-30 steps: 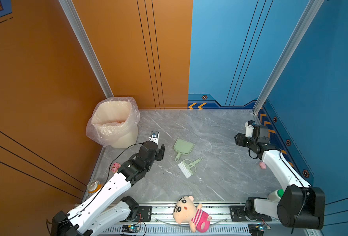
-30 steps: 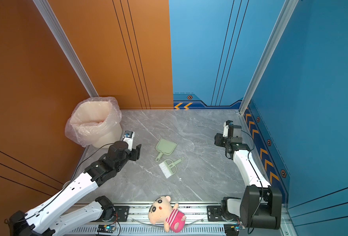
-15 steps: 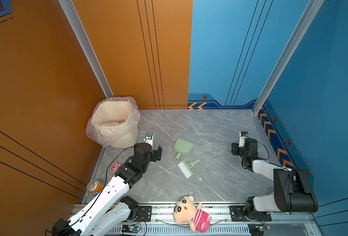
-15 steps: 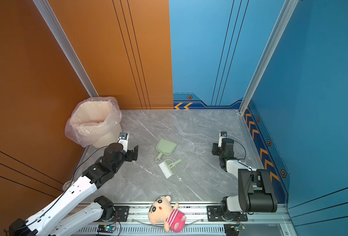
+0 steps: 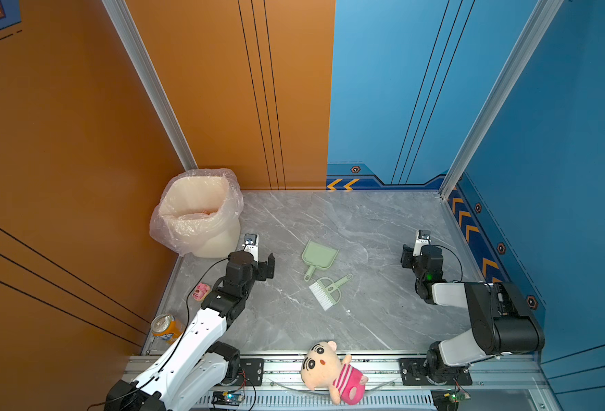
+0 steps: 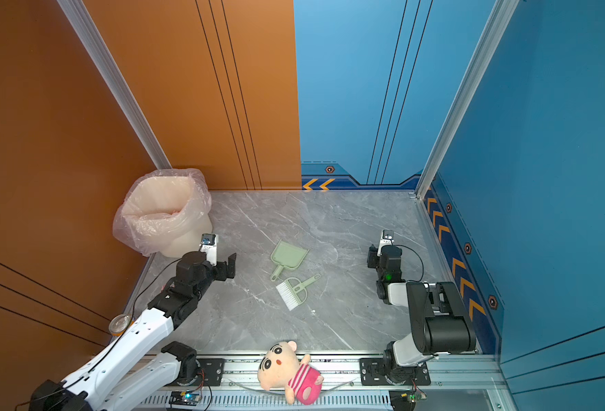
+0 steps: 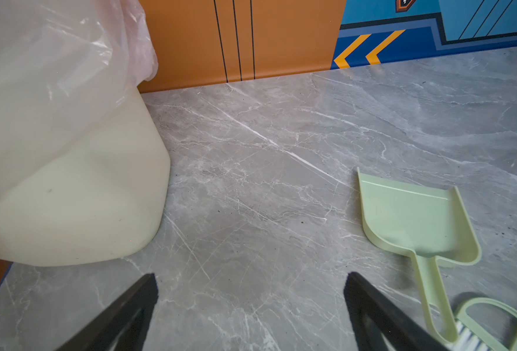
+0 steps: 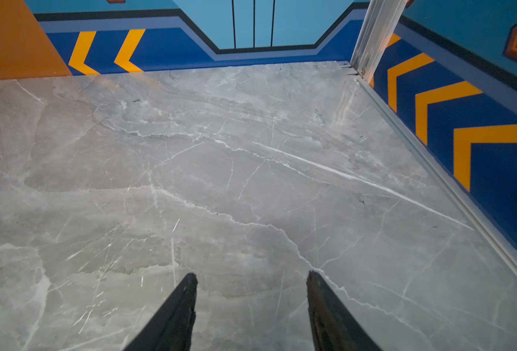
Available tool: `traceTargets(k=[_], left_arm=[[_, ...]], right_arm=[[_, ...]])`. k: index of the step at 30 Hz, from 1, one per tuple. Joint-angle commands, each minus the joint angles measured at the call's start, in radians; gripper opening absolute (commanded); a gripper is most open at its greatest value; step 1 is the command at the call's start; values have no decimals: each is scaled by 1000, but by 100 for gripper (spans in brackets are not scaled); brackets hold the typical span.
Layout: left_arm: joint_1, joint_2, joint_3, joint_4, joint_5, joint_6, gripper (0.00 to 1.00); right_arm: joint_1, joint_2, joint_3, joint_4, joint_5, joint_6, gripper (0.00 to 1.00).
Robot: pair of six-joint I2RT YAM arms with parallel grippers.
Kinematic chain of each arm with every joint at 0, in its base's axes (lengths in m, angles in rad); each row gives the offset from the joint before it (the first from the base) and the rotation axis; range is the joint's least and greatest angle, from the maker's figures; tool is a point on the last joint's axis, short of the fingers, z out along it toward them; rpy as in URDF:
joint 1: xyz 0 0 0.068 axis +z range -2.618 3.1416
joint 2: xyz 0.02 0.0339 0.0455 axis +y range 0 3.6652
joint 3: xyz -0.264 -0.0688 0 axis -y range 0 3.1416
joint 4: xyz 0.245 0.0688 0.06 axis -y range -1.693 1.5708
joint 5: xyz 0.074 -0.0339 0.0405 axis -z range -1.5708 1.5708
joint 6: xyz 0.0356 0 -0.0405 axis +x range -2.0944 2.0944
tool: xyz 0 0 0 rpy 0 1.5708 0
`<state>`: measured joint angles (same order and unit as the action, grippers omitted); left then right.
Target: Sweep away the paper scraps from the table
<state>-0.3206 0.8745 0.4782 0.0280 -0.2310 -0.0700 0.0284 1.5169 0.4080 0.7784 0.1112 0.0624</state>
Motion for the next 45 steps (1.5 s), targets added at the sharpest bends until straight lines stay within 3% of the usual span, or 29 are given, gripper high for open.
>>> traceTargets(k=[1, 4, 9, 14, 17, 19, 38, 42, 45], left_arm=[[23, 9, -38, 109, 87, 50, 98], [44, 34, -58, 154, 119, 79, 98], [81, 108, -69, 222, 182, 121, 98], [98, 190, -66, 276, 181, 175, 98], [116, 226, -72, 324, 166, 193, 98], [137, 254, -71, 343, 187, 194, 98], [302, 526, -42, 611, 232, 140, 98], [333, 543, -44, 645, 297, 103, 98], [336, 646, -111, 880, 293, 86, 98]], right_arm=[[7, 8, -12, 53, 40, -10, 61], [8, 8, -14, 53, 44, -10, 64], [14, 8, -18, 63, 56, -13, 77], [16, 8, -18, 64, 58, -13, 89], [16, 9, -18, 64, 56, -13, 91], [16, 9, -18, 64, 57, -13, 100], [15, 9, -18, 62, 56, -13, 100], [15, 9, -17, 62, 55, -12, 100], [14, 10, -16, 62, 55, -12, 100]])
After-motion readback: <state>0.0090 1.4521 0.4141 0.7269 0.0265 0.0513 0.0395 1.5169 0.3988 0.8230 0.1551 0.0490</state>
